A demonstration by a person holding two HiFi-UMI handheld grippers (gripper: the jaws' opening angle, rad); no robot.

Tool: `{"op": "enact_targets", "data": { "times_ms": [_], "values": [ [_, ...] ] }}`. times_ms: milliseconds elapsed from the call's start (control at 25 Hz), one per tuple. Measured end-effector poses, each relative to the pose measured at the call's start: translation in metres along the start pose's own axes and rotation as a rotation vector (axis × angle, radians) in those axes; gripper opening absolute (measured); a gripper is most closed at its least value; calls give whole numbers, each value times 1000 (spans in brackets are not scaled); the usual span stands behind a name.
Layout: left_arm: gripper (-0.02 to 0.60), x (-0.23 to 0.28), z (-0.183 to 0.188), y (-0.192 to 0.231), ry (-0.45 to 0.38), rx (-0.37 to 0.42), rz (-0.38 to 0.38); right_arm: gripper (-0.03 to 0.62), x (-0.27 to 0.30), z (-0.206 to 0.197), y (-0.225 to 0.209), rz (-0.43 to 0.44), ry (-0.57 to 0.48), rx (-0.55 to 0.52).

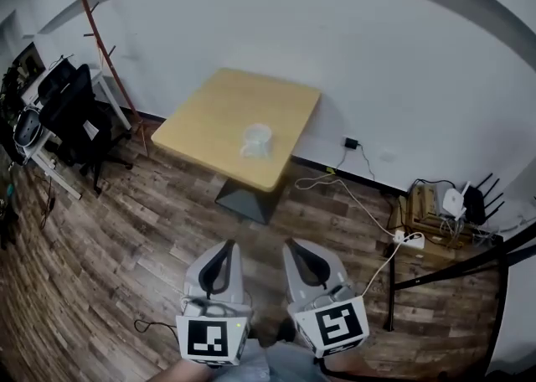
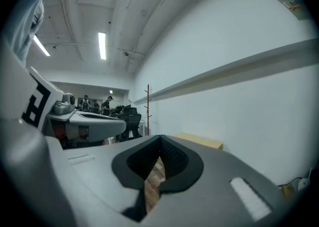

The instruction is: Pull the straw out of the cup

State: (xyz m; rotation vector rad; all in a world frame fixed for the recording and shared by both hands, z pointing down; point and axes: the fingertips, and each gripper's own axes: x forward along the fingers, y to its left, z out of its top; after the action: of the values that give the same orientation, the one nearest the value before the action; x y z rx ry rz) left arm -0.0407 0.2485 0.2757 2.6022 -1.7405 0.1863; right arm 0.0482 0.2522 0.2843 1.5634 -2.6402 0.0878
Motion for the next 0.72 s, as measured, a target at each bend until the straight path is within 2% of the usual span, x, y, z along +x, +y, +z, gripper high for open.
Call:
{"op": "enact_targets", "data": {
  "times_ms": [280,520,720],
  "values": [
    [20,-5,-17,-8,57,7,33,6,3,-14,2,56,17,48],
    [20,16,-35,-3,81,-37,9,6,20,-30,-10,38,44,49],
    [20,56,-34,24,59,-75,-18,6,62,-26,-24,14,58,30]
  ]
}}
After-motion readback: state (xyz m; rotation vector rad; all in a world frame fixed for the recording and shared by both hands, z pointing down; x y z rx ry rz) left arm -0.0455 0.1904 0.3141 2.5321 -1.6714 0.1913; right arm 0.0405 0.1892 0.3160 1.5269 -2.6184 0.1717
